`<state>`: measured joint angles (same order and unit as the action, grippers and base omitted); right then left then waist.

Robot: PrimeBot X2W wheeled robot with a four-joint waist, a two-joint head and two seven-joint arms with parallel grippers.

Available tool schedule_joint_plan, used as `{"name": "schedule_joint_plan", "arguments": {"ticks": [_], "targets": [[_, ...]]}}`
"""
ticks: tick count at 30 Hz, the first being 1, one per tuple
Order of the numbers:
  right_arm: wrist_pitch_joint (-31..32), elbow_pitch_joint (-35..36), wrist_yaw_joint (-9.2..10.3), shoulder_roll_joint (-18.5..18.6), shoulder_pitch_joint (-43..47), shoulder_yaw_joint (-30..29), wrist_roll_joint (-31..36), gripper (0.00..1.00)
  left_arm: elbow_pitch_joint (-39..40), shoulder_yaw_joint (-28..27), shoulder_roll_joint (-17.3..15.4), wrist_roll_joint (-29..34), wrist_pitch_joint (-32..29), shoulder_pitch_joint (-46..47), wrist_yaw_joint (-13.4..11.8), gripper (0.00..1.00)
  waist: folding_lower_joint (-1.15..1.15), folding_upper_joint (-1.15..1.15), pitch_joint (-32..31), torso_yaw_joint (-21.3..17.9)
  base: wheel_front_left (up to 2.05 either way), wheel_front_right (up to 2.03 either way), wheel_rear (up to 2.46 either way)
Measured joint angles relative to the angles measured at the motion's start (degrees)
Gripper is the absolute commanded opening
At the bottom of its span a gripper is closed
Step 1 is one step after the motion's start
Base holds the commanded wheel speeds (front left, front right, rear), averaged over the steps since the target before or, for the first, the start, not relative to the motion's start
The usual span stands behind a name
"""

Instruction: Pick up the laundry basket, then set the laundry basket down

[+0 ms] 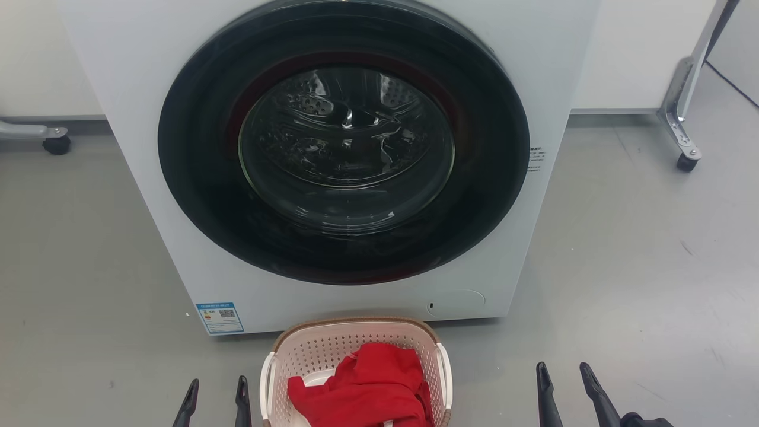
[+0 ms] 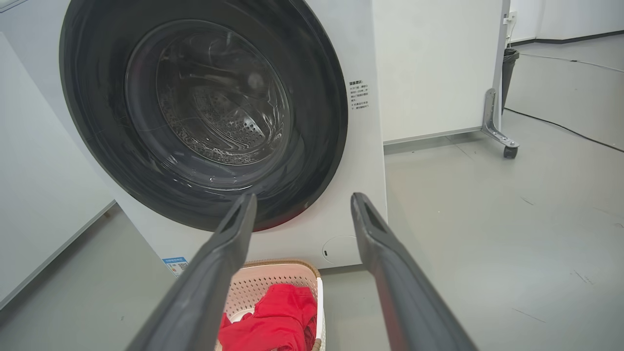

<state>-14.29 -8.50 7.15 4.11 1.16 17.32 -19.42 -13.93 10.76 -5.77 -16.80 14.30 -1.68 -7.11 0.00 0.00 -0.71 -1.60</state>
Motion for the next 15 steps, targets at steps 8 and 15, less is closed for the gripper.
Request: {"name": "schedule_joint_plan", "arguments": {"ticks": [8,15], "targets": [[-0.01,1.16,0.00,-0.41,0.60,-0.48,1.43,1.00,0.76,-0.23,0.41,1.23,0.00,-0.02,0.00,1.00,0.00,0.00,0.24,0.24,0.00,0.00,0.00],[0.00,1.83,0.01,-0.60,0.70,-0.64,2.07,1.00,0.63,0.08,0.42,2.37,0.00,-0.04,0.00,1.00,0.00,0.00,0.47,0.29,0.00,0.00,0.00]]}}
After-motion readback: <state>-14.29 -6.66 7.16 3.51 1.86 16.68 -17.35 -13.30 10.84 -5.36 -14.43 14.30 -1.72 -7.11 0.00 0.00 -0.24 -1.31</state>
